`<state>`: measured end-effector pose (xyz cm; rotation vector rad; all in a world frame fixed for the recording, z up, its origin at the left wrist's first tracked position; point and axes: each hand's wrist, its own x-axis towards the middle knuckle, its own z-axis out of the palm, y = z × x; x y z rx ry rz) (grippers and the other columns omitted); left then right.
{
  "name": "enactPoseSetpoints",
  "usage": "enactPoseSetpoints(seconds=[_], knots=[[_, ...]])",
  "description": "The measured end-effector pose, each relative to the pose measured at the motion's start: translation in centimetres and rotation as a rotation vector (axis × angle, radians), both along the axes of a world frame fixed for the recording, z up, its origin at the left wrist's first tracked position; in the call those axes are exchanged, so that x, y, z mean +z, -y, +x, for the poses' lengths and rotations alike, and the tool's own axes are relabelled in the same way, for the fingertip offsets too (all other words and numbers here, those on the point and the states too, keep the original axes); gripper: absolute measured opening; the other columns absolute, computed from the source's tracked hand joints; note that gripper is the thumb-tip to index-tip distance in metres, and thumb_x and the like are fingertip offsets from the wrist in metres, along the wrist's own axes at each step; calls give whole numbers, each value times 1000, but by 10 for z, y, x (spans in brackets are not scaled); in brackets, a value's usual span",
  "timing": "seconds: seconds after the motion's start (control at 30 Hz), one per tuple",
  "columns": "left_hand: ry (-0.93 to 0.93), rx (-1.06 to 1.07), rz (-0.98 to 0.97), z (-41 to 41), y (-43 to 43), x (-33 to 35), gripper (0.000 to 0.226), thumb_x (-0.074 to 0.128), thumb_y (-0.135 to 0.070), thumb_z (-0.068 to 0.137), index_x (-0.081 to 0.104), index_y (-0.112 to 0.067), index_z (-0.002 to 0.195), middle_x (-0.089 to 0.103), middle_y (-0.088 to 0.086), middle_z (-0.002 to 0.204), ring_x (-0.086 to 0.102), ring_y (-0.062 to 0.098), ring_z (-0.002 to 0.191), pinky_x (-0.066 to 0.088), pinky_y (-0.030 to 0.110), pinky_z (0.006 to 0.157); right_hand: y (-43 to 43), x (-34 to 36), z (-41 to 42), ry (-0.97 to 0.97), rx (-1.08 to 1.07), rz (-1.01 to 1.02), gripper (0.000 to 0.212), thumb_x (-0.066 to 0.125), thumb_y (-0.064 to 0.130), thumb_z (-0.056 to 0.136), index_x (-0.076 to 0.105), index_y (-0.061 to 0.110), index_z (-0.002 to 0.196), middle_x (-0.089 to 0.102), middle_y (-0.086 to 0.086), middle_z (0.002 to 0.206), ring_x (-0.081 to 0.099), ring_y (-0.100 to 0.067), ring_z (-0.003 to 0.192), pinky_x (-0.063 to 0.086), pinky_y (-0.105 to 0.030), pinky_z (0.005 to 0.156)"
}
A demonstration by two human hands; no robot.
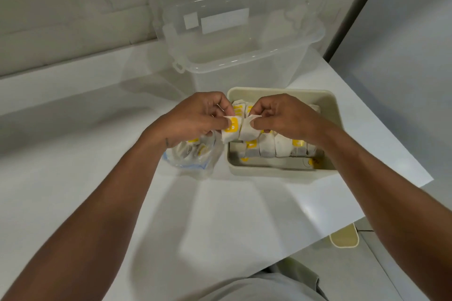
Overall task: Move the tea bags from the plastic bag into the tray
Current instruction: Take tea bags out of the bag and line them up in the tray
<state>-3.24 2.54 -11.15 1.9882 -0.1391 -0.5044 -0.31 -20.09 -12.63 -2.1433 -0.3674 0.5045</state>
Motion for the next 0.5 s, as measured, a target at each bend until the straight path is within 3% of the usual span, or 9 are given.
enactPoseSetpoints(seconds=[0.07,0.2,0.37,0.5], knots=[[15,-72,48,2,10,-3,14,74,-12,86,67,-21,93,68,-2,75,56,10,66,45,32,63,6,-3,0,-12,-4,-58,7,74,19,79,70,22,84,68,6,68,61,-7,63,49,-29,66],[188,-200,428,6,30,-8,14,73,-22,83,73,-33,92,70,-19,75,64,1,78,53,30,79,16,-11,0,-51,29,-176,10,73,18,80,68,21,89,65,9,65,58,-1,55,39,-14,52],[342,-310,799,9,47,-12,18,64,-30,82,72,-38,96,70,-19,89,59,12,98,48,34,83,18,-26,-1,-42,57,-234,11,73,22,81,69,24,91,65,11,68,59,-2,62,47,-27,66],[406,-313,879,14,50,-16,22,62,-31,83,72,-42,100,68,-14,99,51,19,106,38,37,85,15,-31,0,-48,79,-257,10,72,25,84,68,26,93,64,10,71,60,-8,70,48,-32,72]])
